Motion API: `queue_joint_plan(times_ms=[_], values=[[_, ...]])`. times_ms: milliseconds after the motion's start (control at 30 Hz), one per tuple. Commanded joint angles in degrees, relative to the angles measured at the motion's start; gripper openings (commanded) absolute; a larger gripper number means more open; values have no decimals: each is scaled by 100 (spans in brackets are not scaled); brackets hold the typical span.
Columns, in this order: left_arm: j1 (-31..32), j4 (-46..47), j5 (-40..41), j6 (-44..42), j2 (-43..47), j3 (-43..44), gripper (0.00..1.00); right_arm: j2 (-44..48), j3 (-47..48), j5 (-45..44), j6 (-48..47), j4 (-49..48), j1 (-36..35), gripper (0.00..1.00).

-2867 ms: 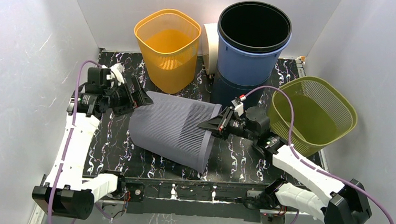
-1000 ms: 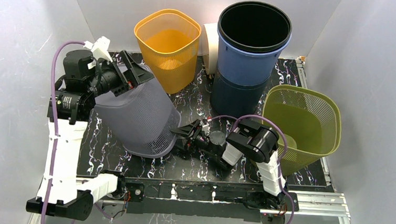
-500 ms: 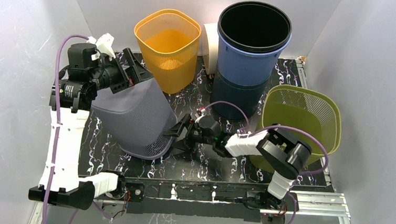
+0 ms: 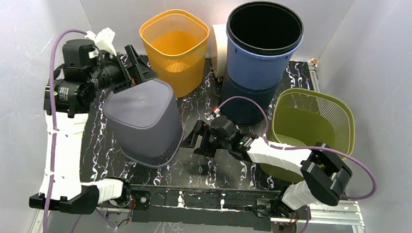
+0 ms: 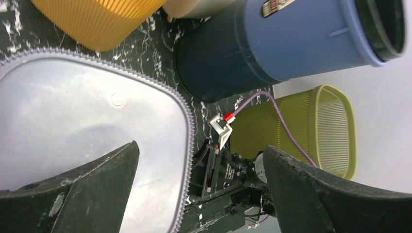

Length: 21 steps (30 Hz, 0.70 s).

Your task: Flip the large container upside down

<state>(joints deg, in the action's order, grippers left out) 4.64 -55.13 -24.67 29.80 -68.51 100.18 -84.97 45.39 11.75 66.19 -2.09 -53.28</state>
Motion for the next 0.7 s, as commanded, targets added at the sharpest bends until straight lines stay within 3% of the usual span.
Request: queue_joint_plan(times_ms=[0,100,267,400,467,667], values=[[19,-369,-170,-93,-16,1004,98,446,-103,-17,-366,-821,-269,72],[19,-376,-326,-84,-174,1590,98,-156,626,-9,-605,-1039,-537,70],[19,-442,-389,-32,-293,2111,99,-1977,2631,-50,-956,-1120,-627,70],[23,-679,-314,-34,-303,2172,98,-2991,4265,317,-1440,-368,-624,72],[15,-872,-187,-135,-336,2229,98,-2966,4503,358,-1778,8,-614,73],[19,-750,-11,-148,-608,2158,98,-1460,3343,-385,-2481,536,-495,81]])
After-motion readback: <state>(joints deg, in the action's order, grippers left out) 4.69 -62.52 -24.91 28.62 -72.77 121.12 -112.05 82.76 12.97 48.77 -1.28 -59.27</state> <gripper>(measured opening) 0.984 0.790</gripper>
